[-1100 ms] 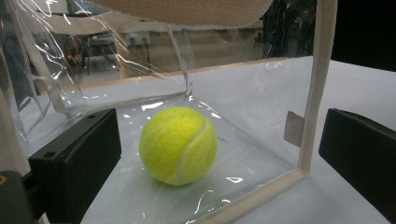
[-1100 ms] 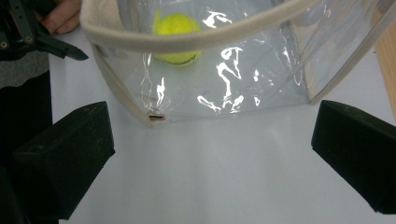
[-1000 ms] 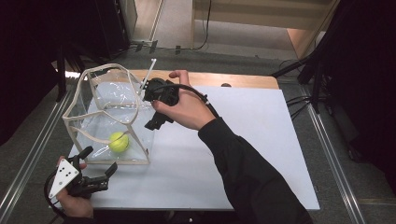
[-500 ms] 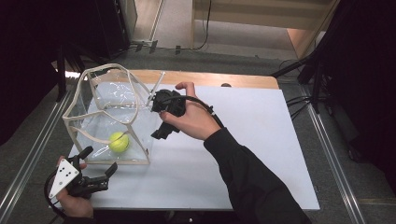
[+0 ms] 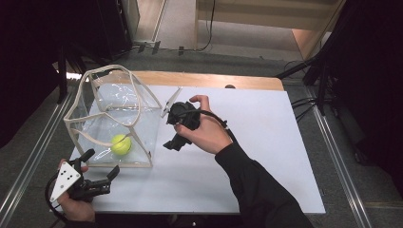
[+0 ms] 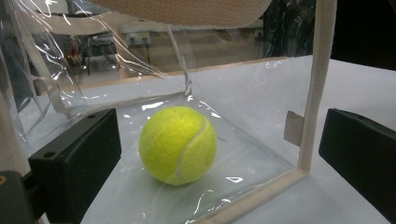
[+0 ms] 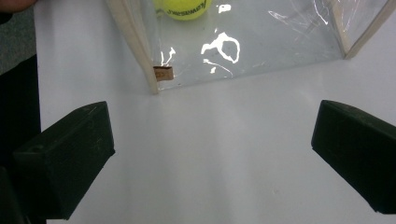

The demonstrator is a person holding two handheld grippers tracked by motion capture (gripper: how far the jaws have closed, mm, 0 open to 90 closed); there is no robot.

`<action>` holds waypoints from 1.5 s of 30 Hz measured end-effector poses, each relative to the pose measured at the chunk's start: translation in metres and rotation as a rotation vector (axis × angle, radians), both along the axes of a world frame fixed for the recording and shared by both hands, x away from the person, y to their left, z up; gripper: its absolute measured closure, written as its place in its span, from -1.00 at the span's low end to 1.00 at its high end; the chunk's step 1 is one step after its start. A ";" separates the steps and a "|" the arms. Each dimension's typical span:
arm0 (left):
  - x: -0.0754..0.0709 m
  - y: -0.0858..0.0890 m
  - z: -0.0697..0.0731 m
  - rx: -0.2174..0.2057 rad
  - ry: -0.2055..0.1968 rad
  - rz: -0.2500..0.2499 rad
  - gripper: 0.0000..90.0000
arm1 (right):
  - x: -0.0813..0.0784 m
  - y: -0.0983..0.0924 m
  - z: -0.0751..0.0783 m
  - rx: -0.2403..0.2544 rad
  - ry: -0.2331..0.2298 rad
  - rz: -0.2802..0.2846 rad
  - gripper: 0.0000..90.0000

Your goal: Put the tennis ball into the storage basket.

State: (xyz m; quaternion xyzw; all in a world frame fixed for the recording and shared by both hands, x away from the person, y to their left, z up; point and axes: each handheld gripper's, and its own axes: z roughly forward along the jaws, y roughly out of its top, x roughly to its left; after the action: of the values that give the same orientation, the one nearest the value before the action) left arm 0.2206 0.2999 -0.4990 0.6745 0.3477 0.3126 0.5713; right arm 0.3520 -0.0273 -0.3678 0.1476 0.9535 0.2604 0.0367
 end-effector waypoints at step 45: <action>-0.001 -0.001 0.000 0.012 0.003 0.003 -1.00 | -0.046 -0.140 -0.088 0.300 -0.001 -0.248 -1.00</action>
State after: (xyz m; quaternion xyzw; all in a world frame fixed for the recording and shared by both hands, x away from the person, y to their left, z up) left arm 0.2194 0.2988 -0.4991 0.6779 0.3477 0.3146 0.5662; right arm 0.3062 -0.1671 -0.4560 0.2675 0.8784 0.3934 0.0467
